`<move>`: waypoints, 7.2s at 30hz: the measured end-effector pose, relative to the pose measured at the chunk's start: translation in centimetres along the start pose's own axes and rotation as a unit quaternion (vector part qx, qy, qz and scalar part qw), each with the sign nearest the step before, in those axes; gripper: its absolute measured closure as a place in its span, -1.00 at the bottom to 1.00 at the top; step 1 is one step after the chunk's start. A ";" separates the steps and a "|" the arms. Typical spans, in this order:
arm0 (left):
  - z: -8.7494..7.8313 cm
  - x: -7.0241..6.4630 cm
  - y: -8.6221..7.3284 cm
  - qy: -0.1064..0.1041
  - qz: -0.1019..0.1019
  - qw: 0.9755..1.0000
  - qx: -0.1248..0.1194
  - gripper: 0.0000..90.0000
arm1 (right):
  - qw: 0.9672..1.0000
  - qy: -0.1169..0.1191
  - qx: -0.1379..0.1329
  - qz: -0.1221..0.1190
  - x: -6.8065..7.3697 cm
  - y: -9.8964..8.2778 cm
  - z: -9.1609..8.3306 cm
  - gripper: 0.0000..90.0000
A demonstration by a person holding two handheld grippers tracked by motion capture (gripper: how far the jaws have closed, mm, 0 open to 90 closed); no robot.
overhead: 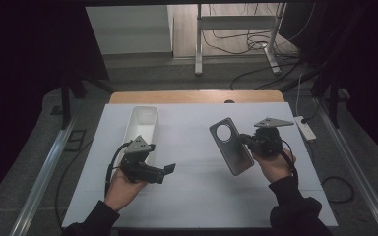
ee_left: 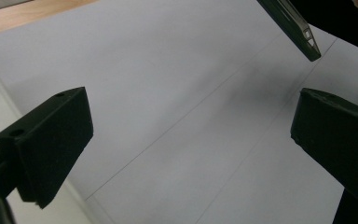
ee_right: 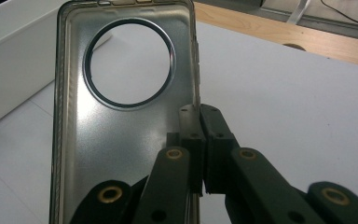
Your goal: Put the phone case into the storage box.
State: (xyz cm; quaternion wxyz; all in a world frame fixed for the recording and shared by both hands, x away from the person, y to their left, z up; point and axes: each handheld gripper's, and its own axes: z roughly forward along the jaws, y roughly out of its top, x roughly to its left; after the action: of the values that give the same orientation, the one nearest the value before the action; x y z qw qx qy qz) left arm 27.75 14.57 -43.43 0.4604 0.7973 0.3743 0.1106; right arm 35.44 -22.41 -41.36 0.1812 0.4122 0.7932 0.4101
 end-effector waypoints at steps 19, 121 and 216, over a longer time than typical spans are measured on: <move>2.6 -0.8 2.0 -0.025 0.010 1.000 0.000 -1.00 | 1.000 0.008 -0.004 -0.006 1.7 0.6 1.2 0.98; 5.9 -0.1 3.0 -0.118 0.003 0.992 0.037 0.78 | 0.995 0.084 -0.042 -0.043 4.4 0.4 1.4 -0.55; 5.4 -0.3 2.8 -0.025 0.008 1.000 0.011 0.71 | 0.995 0.074 -0.034 -0.064 8.7 -0.3 1.4 0.81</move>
State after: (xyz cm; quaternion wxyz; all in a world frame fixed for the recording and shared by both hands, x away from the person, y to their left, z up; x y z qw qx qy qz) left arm 31.75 10.02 -44.13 0.4595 0.8081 0.3572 0.0905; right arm 30.97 -14.80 -42.04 0.1616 0.3226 0.8149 0.4536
